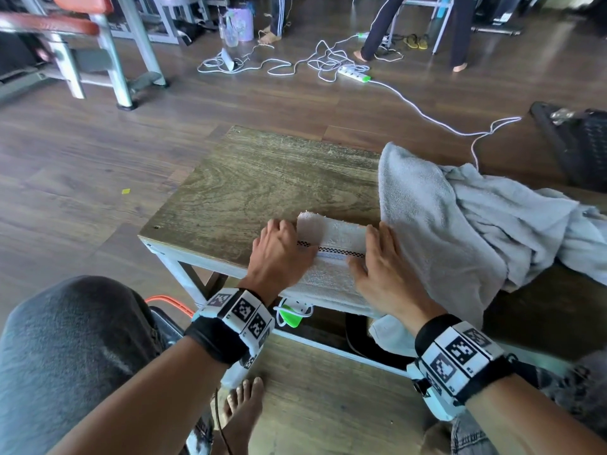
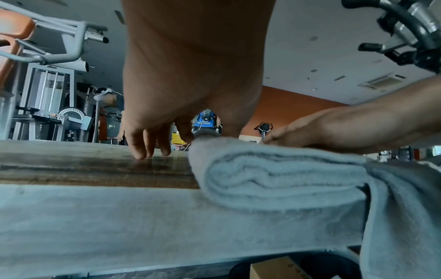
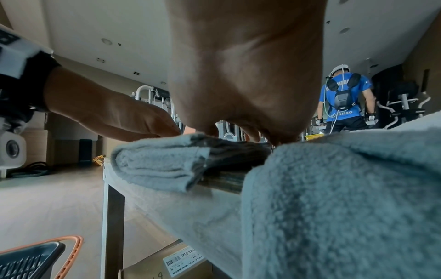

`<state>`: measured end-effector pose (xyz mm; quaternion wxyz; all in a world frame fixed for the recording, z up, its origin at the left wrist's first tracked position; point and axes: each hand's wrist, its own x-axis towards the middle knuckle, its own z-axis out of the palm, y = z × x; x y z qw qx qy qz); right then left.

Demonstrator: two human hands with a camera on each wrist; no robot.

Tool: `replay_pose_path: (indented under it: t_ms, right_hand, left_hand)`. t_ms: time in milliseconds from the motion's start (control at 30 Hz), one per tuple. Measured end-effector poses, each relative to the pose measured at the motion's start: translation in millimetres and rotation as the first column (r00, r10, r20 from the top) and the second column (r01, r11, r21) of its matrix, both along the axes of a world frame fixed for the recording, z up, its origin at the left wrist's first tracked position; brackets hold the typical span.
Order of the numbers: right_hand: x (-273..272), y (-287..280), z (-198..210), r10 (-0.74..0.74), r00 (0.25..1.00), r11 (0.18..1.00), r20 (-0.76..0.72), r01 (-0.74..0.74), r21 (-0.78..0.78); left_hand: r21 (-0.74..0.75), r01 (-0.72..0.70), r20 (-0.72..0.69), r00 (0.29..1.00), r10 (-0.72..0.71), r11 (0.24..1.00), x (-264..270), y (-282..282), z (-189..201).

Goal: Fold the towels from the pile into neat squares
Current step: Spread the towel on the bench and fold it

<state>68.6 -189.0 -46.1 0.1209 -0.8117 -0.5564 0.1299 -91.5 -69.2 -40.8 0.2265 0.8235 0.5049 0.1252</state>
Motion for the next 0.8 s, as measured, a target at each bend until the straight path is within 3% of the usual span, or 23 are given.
replay_pose_path:
  t_ms: [167, 333, 433, 567, 800]
  right_hand:
    - [-1.1, -4.6, 20.0, -0.032, 0.996, 0.994, -0.089, 0.041, 0.098]
    - [-1.0, -7.2, 42.0, -0.066, 0.966, 0.985, -0.249, 0.103, 0.139]
    - [-4.9, -14.8, 62.6, -0.116, 0.907, 0.976, -0.405, 0.180, 0.124]
    - [-19.7, -19.4, 92.6, -0.155, 0.805, 0.972, -0.573, 0.227, 0.056]
    - [-70.8, 0.8, 128.1, -0.065, 0.690, 0.936, -0.721, 0.292, 0.195]
  left_hand:
    - [-0.046, 0.045, 0.223, 0.974, -0.034, 0.998, 4.8, -4.4, 15.9]
    - [-0.103, 0.181, 0.519, 0.849, -0.103, 0.978, 8.1, -20.0, 41.1]
    - [-0.166, 0.234, 0.640, 0.765, -0.076, 0.958, -3.3, -28.3, 59.6]
    - [-0.218, 0.209, 0.719, 0.695, 0.012, 0.953, -26.1, -34.9, 87.4]
    - [-0.278, 0.124, 0.811, 0.561, 0.164, 0.953, -81.7, -53.8, 131.9]
